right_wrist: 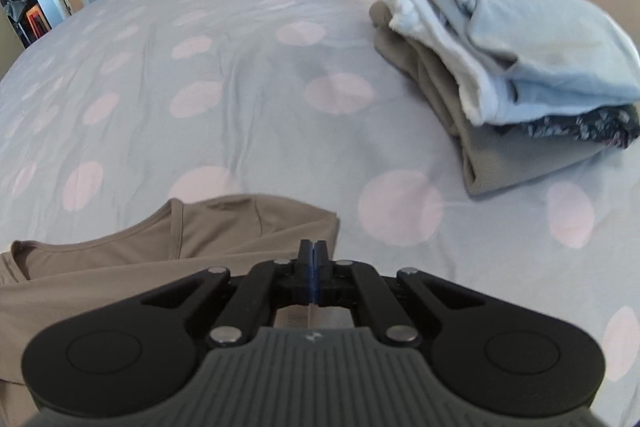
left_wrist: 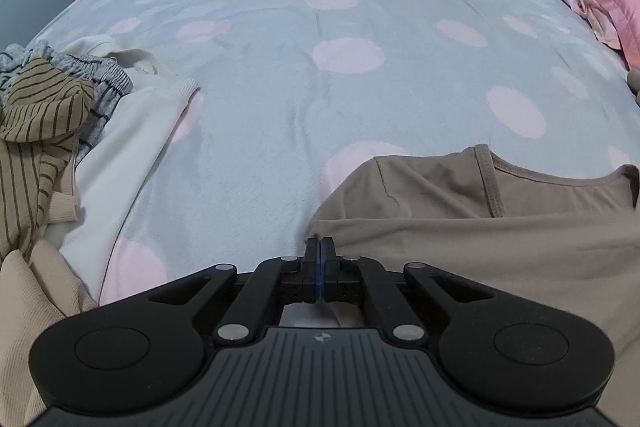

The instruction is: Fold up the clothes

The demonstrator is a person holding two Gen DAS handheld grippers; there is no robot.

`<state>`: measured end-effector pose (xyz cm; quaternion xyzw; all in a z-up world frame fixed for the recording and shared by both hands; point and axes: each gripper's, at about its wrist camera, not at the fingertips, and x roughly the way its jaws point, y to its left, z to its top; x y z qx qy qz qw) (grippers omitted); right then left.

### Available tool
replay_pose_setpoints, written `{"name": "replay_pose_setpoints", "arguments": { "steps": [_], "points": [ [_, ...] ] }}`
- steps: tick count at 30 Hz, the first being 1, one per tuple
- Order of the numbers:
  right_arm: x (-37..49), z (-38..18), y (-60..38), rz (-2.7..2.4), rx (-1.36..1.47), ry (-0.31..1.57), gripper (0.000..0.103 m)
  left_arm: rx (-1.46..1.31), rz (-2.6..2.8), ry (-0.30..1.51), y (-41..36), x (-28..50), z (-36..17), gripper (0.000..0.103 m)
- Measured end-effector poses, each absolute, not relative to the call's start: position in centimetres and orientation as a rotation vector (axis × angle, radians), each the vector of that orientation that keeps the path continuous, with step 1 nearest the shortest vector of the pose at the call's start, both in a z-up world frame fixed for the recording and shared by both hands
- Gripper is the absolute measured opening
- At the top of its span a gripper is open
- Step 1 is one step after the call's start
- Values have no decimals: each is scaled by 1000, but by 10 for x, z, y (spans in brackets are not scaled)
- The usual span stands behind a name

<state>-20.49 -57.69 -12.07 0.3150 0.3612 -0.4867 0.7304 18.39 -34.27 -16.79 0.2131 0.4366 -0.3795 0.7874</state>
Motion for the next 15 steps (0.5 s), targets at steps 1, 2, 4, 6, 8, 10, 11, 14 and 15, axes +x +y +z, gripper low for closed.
{"name": "replay_pose_setpoints", "arguments": {
  "steps": [1, 2, 4, 6, 8, 10, 11, 14, 15],
  "points": [
    [-203, -123, -577, -1063, 703, 812, 0, 460, -819, 941, -343, 184, -167, 0],
    [-203, -125, -578, -1065, 712, 826, 5, 454, -818, 941, -342, 185, -167, 0],
    [-204, -127, -579, -1078, 719, 837, 10, 441, -816, 940, -340, 186, -164, 0],
    [-209, -126, -580, -1090, 726, 833, 16, 431, -812, 939, -337, 188, -161, 0],
    [-215, -123, -579, -1074, 756, 824, 16, 428, -816, 929, -333, 187, -155, 4],
    [-219, -122, -575, -1044, 808, 816, 17, 419, -843, 926, -327, 183, -149, 14],
    [-221, -122, -573, -1029, 831, 813, 17, 415, -861, 925, -324, 180, -146, 17],
    [-221, -124, -562, -991, 836, 845, 22, 444, -907, 909, -311, 168, -141, 18],
    [-221, -125, -558, -979, 837, 855, 24, 457, -918, 906, -307, 164, -141, 18]
  ]
}}
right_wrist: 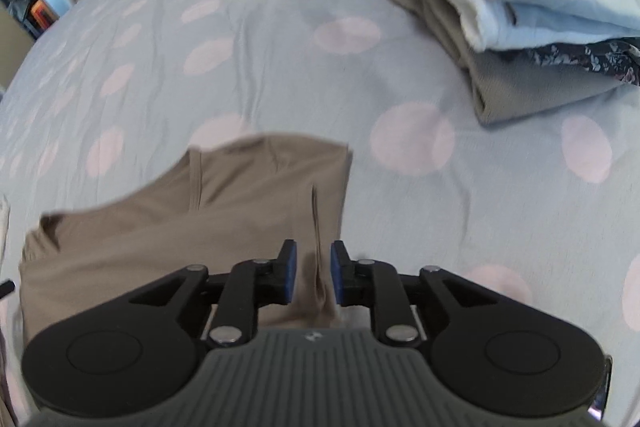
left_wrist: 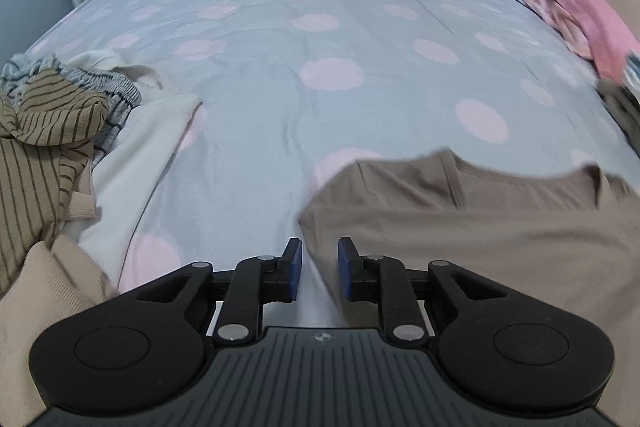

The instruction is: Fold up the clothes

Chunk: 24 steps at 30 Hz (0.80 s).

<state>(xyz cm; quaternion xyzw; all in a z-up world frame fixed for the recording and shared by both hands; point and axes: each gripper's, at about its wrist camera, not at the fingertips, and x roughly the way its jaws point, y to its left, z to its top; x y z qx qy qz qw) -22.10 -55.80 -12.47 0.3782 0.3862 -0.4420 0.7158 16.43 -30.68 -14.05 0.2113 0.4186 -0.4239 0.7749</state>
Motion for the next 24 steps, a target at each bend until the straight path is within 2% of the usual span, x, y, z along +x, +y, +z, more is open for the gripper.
{"name": "replay_pose_setpoints", "arguments": {
  "steps": [4, 7, 10, 16, 18, 19, 20, 21, 23, 24],
  "points": [
    [-225, -127, -547, -955, 854, 867, 31, 446, -940, 956, -286, 157, -144, 27],
    [-230, -128, -544, -936, 886, 857, 34, 403, -993, 1014, -275, 153, -149, 31],
    [-233, -129, -544, -928, 916, 831, 35, 464, -1050, 1002, -272, 139, -149, 40],
    [-229, -130, -545, -919, 935, 816, 35, 580, -1097, 949, -273, 118, -153, 41],
    [-226, -134, -547, -927, 934, 818, 34, 596, -1078, 948, -276, 119, -159, 32],
    [-225, -136, -547, -932, 933, 828, 32, 604, -1069, 948, -278, 119, -161, 16],
    [-225, -138, -548, -936, 934, 838, 22, 608, -1068, 951, -279, 120, -163, 10],
    [-225, -140, -548, -940, 942, 841, 18, 609, -1068, 945, -279, 119, -164, 8],
    [-227, -143, -548, -949, 958, 848, 1, 618, -1060, 932, -279, 117, -162, 3],
    [-228, -141, -547, -955, 951, 852, 1, 625, -1051, 930, -279, 116, -160, 3]
  ]
}}
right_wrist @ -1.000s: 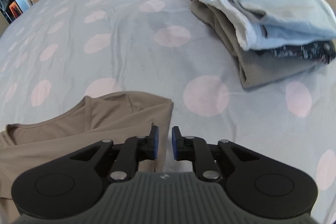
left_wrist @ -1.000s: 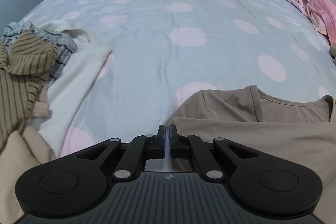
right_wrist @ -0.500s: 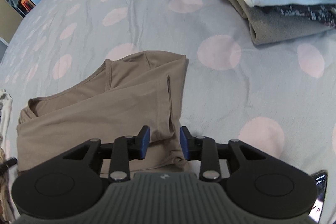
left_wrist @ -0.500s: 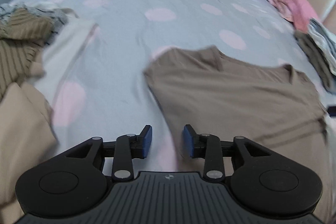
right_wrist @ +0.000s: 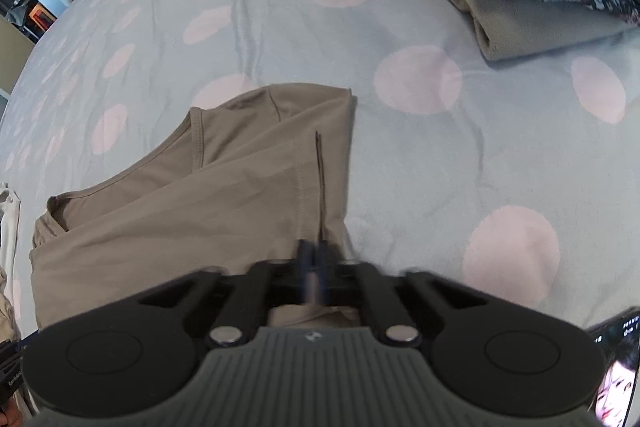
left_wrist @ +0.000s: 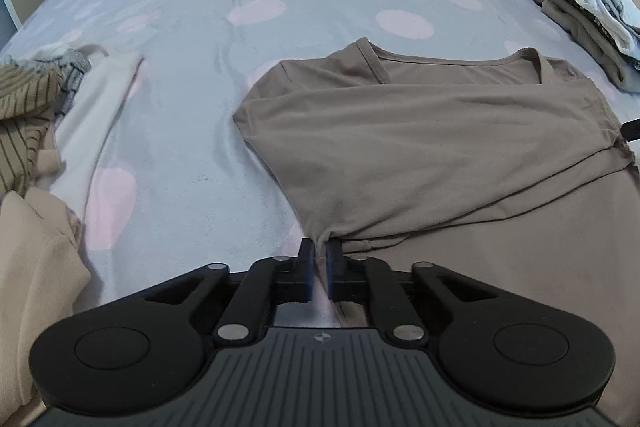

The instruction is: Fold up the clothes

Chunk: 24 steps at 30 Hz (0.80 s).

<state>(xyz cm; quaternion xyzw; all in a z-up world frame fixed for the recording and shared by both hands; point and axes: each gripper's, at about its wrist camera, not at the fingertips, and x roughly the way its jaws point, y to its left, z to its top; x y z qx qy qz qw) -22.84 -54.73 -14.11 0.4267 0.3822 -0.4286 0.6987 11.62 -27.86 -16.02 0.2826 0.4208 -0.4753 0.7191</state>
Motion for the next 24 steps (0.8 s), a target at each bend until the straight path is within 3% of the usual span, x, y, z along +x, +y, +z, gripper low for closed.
{"name": "replay_pose_setpoints", "arguments": {
  "steps": [9, 12, 16, 22, 24],
  "points": [
    [-229, -153, -544, -974, 896, 950, 0, 665, -1022, 947, -281, 118, -165, 3],
    [-231, -149, -544, -952, 881, 956, 2, 662, -1010, 969, -280, 121, -162, 11],
    [-234, -143, -537, -921, 865, 977, 8, 635, -1001, 1008, -273, 121, -156, 17],
    [-231, -143, -503, -825, 831, 1032, 28, 659, -1033, 1063, -256, 102, -155, 23],
    [-231, -145, -488, -794, 823, 1055, 29, 669, -1046, 1085, -249, 94, -156, 24]
  ]
}}
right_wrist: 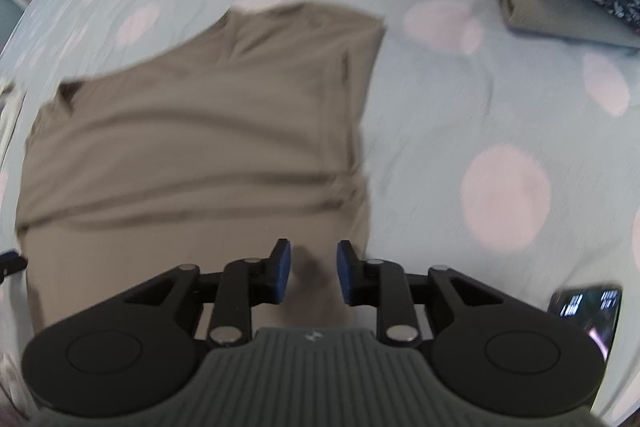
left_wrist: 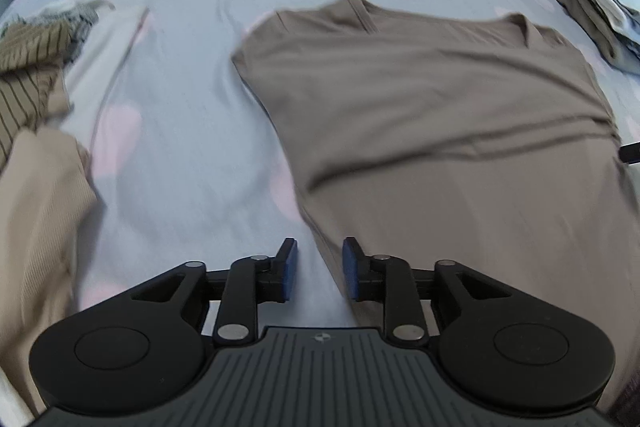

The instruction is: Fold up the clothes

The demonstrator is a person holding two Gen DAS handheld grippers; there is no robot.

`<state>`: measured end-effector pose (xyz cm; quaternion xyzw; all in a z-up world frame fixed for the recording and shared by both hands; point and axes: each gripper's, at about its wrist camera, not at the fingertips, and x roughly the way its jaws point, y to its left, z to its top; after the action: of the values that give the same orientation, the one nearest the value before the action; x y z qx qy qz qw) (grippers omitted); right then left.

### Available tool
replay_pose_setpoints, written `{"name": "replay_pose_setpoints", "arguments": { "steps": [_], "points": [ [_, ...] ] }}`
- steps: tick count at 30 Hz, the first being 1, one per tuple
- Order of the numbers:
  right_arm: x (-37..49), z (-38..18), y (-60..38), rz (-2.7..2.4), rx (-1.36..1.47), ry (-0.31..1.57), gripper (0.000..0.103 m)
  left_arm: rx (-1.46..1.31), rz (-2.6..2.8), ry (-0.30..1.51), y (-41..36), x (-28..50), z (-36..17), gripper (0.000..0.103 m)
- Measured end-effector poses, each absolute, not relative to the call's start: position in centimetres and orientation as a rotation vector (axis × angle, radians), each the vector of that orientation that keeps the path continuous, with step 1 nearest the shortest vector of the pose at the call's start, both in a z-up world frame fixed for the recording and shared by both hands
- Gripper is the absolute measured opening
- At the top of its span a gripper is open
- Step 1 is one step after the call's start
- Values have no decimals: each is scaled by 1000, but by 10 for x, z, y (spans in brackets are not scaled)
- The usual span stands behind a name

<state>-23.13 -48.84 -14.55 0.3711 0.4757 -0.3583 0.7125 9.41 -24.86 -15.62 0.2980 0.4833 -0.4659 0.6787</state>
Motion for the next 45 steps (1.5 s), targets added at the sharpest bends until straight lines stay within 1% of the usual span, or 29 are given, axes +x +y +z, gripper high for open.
{"name": "replay_pose_setpoints", "arguments": {
  "steps": [5, 9, 10, 16, 21, 24, 31, 33, 34, 35, 36, 37, 40, 45],
  "points": [
    [-233, -156, -444, -742, 749, 1142, 35, 727, -1050, 1105, -226, 71, -162, 25],
    [-240, -156, -411, -727, 663, 1168, 40, 754, -1050, 1137, -205, 51, -164, 27],
    [-242, -156, -404, -727, 647, 1174, 40, 756, -1052, 1147, -199, 46, -165, 29],
    [-258, -157, -364, -715, 594, 1210, 41, 787, -1060, 1150, -168, 18, -165, 29],
    [-276, -163, -334, -696, 592, 1259, 45, 854, -1038, 1159, -151, -2, -168, 29],
    [-284, -163, -318, -683, 564, 1274, 45, 865, -1024, 1192, -142, -10, -171, 29],
    [-291, -163, -296, -656, 548, 1313, 46, 884, -1010, 1167, -135, -21, -172, 29],
    [-289, -163, -293, -645, 534, 1315, 39, 886, -1023, 1168, -136, -22, -172, 25],
    [-287, -163, -292, -639, 527, 1313, 28, 886, -1030, 1169, -137, -23, -172, 14],
    [-286, -161, -291, -638, 520, 1307, 15, 883, -1039, 1169, -138, -24, -171, 8],
    [-285, -160, -289, -632, 512, 1303, 10, 887, -1039, 1160, -138, -26, -170, 5],
    [-285, -158, -288, -636, 501, 1300, 3, 887, -1040, 1142, -138, -27, -168, 2],
    [-284, -152, -286, -650, 484, 1279, 1, 869, -1052, 1100, -139, -28, -161, 1],
    [-282, -135, -292, -690, 479, 1210, 1, 706, -1054, 1044, -144, -8, -131, 1]
  ]
}}
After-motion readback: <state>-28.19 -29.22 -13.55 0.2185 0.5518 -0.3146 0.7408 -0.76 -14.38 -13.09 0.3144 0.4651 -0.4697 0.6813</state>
